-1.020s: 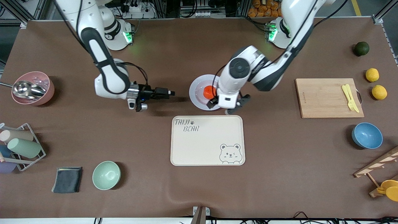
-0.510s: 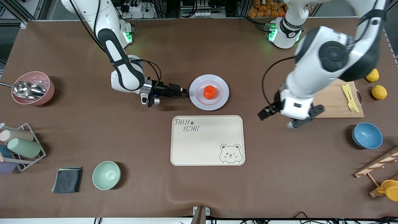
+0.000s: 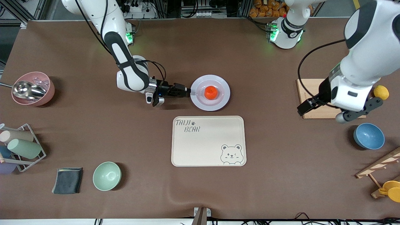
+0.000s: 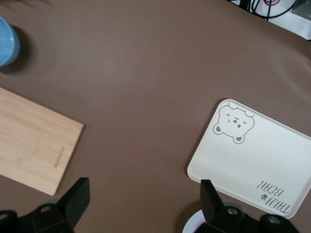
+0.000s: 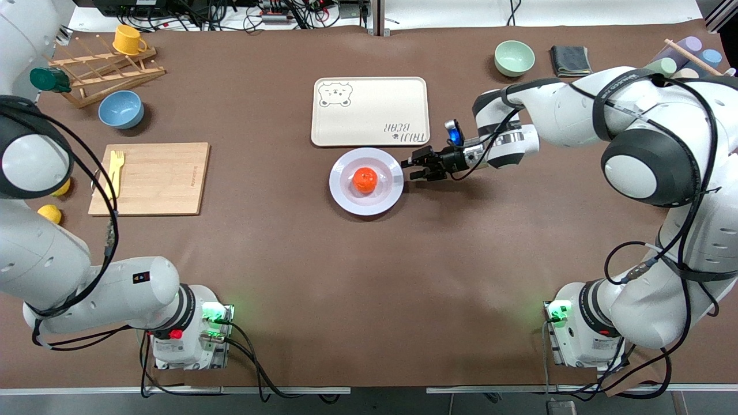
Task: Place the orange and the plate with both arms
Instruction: 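Grip the plate rim with the right gripper while the left gripper withdraws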
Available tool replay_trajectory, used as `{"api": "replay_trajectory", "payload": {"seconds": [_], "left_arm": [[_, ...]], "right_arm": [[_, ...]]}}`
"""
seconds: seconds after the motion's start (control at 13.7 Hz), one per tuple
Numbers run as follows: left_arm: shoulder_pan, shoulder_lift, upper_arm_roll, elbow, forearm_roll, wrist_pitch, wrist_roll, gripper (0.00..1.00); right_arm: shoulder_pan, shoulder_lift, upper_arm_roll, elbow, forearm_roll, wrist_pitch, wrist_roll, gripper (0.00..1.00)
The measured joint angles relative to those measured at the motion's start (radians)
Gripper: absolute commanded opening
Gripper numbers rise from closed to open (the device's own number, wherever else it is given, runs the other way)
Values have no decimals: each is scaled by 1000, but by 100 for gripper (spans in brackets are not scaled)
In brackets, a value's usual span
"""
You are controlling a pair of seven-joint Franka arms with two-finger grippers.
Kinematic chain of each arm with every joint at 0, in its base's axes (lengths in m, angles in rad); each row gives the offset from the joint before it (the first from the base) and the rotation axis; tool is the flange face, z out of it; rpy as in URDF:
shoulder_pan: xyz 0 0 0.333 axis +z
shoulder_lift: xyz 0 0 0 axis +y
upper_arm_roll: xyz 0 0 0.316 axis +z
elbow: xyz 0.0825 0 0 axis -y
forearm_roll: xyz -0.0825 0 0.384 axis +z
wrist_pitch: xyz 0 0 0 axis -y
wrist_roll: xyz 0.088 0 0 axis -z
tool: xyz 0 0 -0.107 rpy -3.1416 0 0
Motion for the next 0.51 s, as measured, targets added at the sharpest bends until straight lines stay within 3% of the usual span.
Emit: {"api": "replay_trajectory", "payload": {"seconds": [0.15,0.44,0.51], "left_arm": [[5,-32,30,-1,-8,-11,88,100],[-73,-71,208,-2,-47,-62,256,100],[-99,-77,268,-2,-62,-65,318,100]], "right_arm": [[20,26,0,10,51,0,-36,59],[41,50,0,31,85,0,-51,53],[44,50,0,33,87,0,-51,48]]}}
